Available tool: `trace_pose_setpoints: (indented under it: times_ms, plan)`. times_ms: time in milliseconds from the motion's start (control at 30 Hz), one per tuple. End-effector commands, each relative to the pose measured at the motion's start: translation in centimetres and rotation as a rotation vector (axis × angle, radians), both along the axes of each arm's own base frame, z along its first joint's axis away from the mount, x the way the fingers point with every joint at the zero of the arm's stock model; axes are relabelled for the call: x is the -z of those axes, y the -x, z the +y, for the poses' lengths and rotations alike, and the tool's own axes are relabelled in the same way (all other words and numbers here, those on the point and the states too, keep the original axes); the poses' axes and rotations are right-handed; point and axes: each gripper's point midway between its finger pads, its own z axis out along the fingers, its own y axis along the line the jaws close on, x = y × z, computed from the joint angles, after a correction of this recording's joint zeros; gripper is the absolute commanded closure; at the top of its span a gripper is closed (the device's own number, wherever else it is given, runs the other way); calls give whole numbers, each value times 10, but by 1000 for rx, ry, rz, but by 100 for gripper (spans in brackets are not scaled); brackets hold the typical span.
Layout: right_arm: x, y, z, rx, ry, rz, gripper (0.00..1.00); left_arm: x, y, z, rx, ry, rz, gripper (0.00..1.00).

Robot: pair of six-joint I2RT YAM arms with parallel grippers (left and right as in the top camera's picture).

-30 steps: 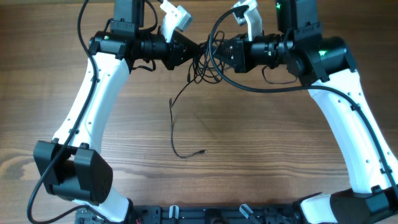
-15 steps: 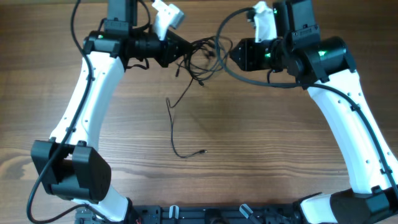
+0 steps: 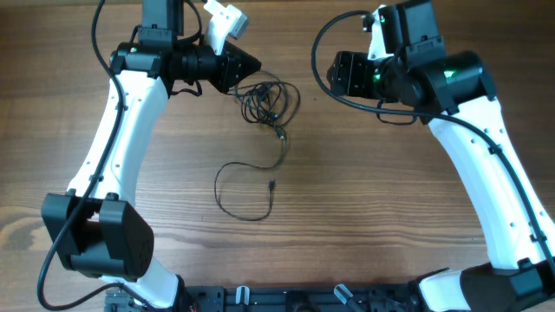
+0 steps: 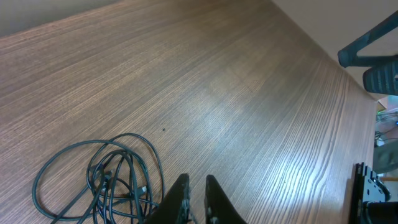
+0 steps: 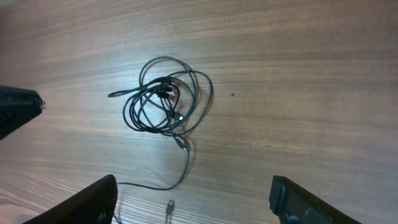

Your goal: Untangle cables

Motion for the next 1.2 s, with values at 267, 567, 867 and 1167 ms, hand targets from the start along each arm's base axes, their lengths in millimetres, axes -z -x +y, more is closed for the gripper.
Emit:
trace_pose_setpoints:
  times_ms: [267,567,867,1167]
  plan:
    - [96,-10,35,13,6,169,24,22,-50,78,-405,-176,31,78]
    - [140,-8,89,-67,-7,221,45,23,-58,142,-586,-136,98,78]
    - [181,-19,135,-139,-7,182,36,26,-55,150,-602,-149,117,76]
    - [206,-34,159,-137,-31,136,38,30,-54,153,-611,-176,121,75]
